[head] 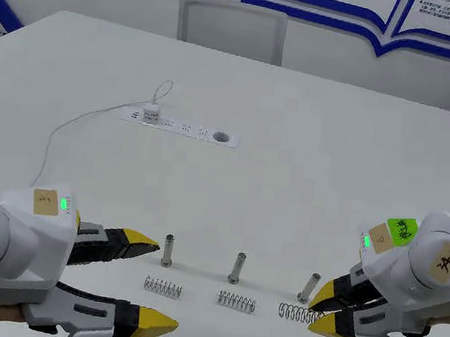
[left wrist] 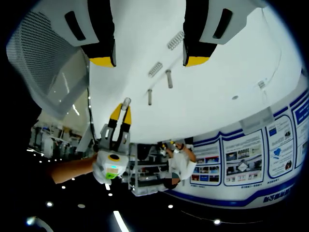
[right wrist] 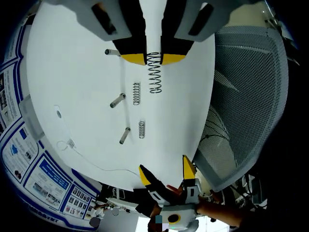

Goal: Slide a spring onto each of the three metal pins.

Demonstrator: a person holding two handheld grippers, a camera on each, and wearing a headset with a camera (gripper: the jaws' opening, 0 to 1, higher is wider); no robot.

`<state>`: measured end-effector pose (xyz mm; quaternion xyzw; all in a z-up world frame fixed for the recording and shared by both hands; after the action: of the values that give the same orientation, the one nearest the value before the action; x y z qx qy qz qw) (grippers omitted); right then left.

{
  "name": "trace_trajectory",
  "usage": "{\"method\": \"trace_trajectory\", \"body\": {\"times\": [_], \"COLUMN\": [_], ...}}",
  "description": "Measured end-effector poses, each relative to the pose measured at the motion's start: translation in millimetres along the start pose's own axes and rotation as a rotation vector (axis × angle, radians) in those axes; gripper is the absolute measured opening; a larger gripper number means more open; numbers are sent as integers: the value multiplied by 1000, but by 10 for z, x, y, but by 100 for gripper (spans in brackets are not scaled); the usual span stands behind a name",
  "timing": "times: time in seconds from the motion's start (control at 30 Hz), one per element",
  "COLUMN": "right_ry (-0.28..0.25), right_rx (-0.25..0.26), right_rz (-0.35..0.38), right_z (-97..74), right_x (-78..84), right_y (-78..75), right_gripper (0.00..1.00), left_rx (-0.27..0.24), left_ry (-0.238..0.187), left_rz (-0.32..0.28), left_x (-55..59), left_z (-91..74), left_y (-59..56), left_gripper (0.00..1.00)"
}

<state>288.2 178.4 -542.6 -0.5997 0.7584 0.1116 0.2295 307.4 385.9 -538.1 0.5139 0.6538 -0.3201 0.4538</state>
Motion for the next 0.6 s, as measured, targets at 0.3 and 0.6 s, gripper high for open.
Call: {"method": "trace_trajectory", "body": {"times": [0.3, 0.6], "right_ry": [-13, -58], "right_rx": [-4, 10], "right_rz": [-28, -30], "right_z": [-73, -107], "right_x": [-238, -461], "right_y": [97, 121], "right_gripper": [11, 11], "left_rx": [64, 113], "left_ry": [-12, -33], "left_rz": [43, 79], "left_x": [-139, -280], "left_z": [163, 318], "left_y": [-106, -203], "left_gripper": [54, 49]}}
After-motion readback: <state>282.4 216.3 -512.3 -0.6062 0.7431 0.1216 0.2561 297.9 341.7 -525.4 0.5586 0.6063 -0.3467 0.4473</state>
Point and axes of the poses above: the centre of the closed fingertips' face, and the gripper's own axes: z roughly forward along the fingers, y roughly to its left, x roughly out of its underside, the point moved 5 cm from there along -z, roughly backward along the fingers, and after that the axes turned 4 degrees about z, right-handed, at the moved point
